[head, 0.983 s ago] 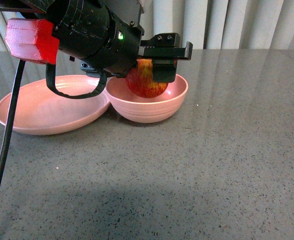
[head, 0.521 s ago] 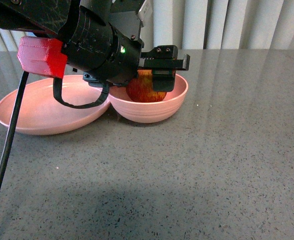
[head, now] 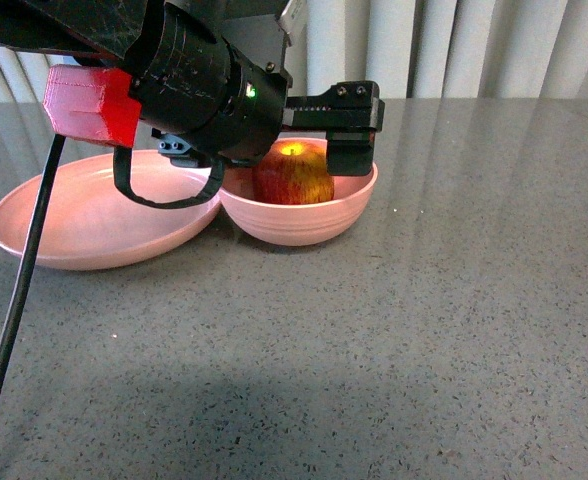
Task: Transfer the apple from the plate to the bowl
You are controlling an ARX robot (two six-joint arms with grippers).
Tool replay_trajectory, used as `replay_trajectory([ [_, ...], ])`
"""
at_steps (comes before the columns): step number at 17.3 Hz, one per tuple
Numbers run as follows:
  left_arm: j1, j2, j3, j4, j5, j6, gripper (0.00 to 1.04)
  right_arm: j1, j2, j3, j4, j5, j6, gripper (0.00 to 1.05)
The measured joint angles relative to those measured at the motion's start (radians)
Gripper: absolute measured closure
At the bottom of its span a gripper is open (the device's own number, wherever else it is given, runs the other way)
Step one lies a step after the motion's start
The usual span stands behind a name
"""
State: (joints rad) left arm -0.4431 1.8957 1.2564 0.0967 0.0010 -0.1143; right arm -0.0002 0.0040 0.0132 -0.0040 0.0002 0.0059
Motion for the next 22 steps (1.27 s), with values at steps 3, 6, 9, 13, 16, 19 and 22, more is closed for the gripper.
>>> replay_trajectory([
  [3, 0.0, 0.0, 0.007, -0.001, 0.007, -0.003, 0.07, 0.0, 0.0, 0.0, 0.0, 0.0, 0.0, 0.07],
  [6, 0.002, -0.013, 0.009, 0.002, 0.01, -0.011, 0.07, 0.0, 0.0, 0.0, 0.0, 0.0, 0.0, 0.07],
  [9, 0.01, -0.103, 0.009, 0.059, 0.025, -0.021, 0.07, 0.0, 0.0, 0.0, 0.0, 0.0, 0.0, 0.07],
  [13, 0.048, -0.299, -0.04, 0.18, -0.01, -0.031, 0.07, 0.0, 0.0, 0.0, 0.0, 0.0, 0.0, 0.07],
  [16, 0.118, -0.468, -0.173, 0.242, -0.072, 0.01, 0.07, 0.0, 0.0, 0.0, 0.0, 0.0, 0.0, 0.07],
  [19, 0.219, -0.682, -0.326, 0.228, -0.122, 0.07, 0.09, 0.0, 0.0, 0.0, 0.0, 0.0, 0.0, 0.07],
  [22, 0.299, -0.906, -0.56, 0.237, -0.155, 0.096, 0.37, 0.0, 0.0, 0.0, 0.0, 0.0, 0.0, 0.07],
])
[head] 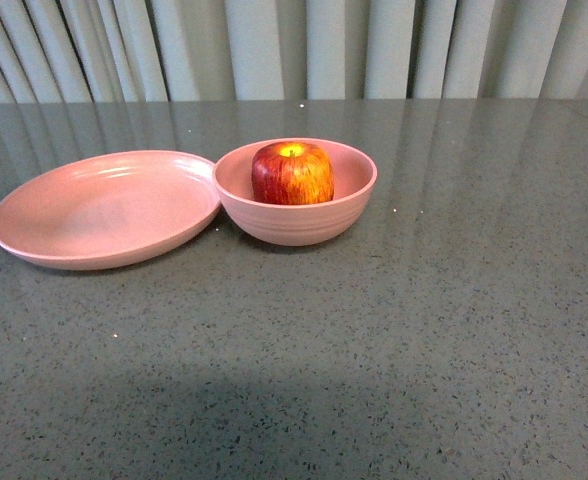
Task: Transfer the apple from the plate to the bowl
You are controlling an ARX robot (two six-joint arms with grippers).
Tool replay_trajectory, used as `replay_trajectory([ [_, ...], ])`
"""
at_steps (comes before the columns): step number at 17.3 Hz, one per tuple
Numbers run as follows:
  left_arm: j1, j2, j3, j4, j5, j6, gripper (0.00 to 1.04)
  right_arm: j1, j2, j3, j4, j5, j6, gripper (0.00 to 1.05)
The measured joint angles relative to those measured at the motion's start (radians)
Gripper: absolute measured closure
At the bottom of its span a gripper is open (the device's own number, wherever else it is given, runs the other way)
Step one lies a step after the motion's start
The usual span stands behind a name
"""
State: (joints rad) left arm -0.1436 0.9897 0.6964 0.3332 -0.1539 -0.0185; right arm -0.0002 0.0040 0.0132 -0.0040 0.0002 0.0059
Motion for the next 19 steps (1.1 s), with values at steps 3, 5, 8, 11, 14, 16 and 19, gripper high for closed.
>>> replay_trajectory([
  [3, 0.033, -0.095, -0.214, 0.083, 0.04, 0.001, 0.69, 0.0, 0.0, 0.0, 0.0, 0.0, 0.0, 0.07],
  [5, 0.127, -0.249, -0.431, 0.143, 0.138, 0.002, 1.04, 0.0, 0.0, 0.0, 0.0, 0.0, 0.0, 0.07],
  [8, 0.145, -0.321, -0.51, 0.143, 0.152, 0.002, 1.04, 0.0, 0.0, 0.0, 0.0, 0.0, 0.0, 0.07],
  [11, 0.143, -0.392, -0.561, 0.127, 0.153, 0.003, 1.04, 0.0, 0.0, 0.0, 0.0, 0.0, 0.0, 0.07],
  [14, 0.143, -0.439, -0.59, 0.105, 0.153, 0.003, 1.04, 0.0, 0.0, 0.0, 0.0, 0.0, 0.0, 0.07],
  [16, 0.143, -0.45, -0.595, 0.098, 0.153, 0.003, 1.04, 0.0, 0.0, 0.0, 0.0, 0.0, 0.0, 0.07],
  [19, 0.143, -0.501, -0.62, 0.072, 0.153, 0.003, 1.04, 0.0, 0.0, 0.0, 0.0, 0.0, 0.0, 0.07],
])
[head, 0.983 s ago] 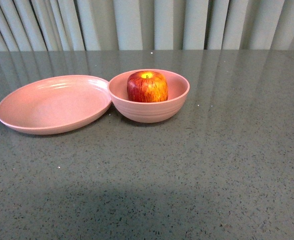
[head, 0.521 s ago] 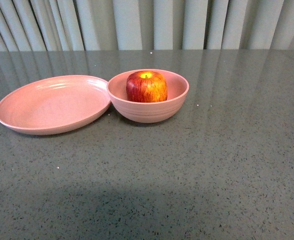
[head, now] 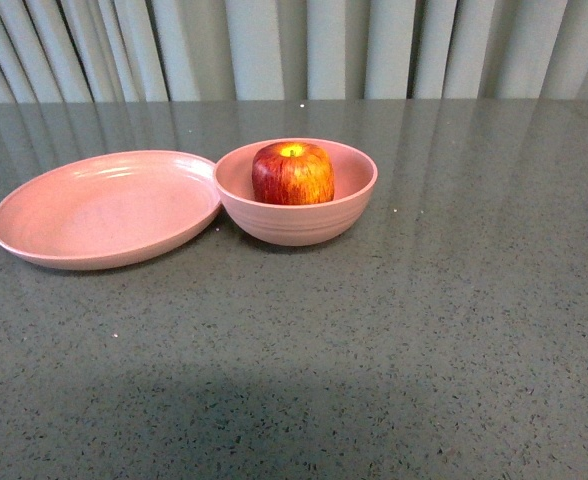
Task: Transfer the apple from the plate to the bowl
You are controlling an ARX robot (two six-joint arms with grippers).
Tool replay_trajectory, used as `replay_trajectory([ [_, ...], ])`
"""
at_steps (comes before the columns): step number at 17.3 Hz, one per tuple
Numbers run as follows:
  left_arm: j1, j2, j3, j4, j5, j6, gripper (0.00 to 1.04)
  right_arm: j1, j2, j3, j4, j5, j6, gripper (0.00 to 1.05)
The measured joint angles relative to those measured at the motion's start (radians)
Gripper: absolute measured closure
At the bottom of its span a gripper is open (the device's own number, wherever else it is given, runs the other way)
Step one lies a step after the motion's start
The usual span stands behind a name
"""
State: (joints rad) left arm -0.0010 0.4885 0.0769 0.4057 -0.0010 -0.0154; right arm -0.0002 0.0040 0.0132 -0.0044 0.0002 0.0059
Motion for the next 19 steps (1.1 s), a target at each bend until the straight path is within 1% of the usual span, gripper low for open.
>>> replay_trajectory([
  [6, 0.0, -0.142, -0.04, -0.097, 0.0, 0.001, 1.04, 0.0, 0.0, 0.0, 0.0, 0.0, 0.0, 0.07],
  [7, 0.0, -0.154, -0.062, -0.067, 0.0, 0.001, 1.04, 0.0, 0.0, 0.0, 0.0, 0.0, 0.0, 0.07],
  [11, 0.0, -0.242, -0.063, -0.158, 0.0, 0.001, 1.04, 0.0, 0.0, 0.0, 0.0, 0.0, 0.0, 0.07],
  [16, 0.0, -0.317, -0.063, -0.233, 0.0, 0.001, 1.04, 0.0, 0.0, 0.0, 0.0, 0.0, 0.0, 0.07],
  [17, 0.0, -0.404, -0.062, -0.374, 0.002, 0.001, 1.04, 0.0, 0.0, 0.0, 0.0, 0.0, 0.0, 0.07],
  [18, 0.0, -0.469, -0.062, -0.418, -0.002, 0.002, 1.04, 0.0, 0.0, 0.0, 0.0, 0.0, 0.0, 0.07],
  [19, 0.0, -0.478, -0.056, -0.393, -0.003, 0.002, 1.04, 0.0, 0.0, 0.0, 0.0, -0.001, 0.0, 0.07],
])
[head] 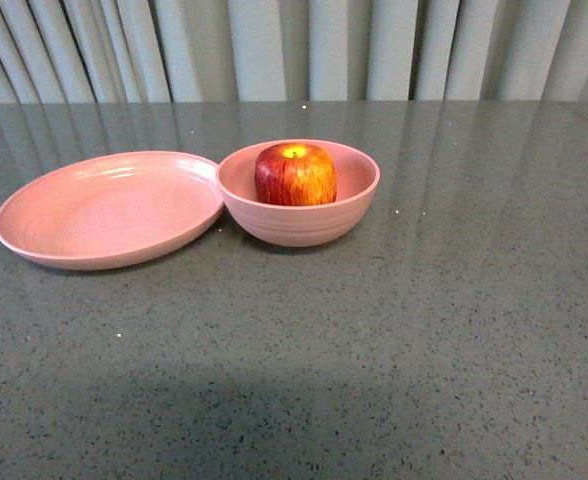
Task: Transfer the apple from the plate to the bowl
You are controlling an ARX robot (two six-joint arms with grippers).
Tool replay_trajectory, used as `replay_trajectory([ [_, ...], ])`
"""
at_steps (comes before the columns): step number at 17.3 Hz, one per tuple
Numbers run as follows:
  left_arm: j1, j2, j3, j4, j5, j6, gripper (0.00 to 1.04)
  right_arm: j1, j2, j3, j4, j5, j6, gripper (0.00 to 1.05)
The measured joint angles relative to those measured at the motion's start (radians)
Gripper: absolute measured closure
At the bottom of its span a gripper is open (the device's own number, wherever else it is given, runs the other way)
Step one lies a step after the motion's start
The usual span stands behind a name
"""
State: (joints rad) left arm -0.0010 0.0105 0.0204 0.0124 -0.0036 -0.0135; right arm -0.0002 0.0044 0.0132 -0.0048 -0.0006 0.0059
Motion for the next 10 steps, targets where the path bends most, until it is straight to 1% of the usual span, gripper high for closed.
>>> replay_trajectory([
  [1, 0.0, 0.0, -0.005, -0.027, 0.003, 0.0, 1.04, 0.0, 0.0, 0.0, 0.001, 0.0, 0.0, 0.07],
  [7, 0.0, 0.0, -0.005, -0.016, 0.003, 0.001, 1.04, 0.0, 0.0, 0.0, 0.001, 0.0, 0.0, 0.07],
  [10, 0.0, 0.0, -0.005, -0.016, 0.003, 0.0, 0.72, 0.0, 0.0, 0.0, 0.001, 0.0, 0.0, 0.07],
])
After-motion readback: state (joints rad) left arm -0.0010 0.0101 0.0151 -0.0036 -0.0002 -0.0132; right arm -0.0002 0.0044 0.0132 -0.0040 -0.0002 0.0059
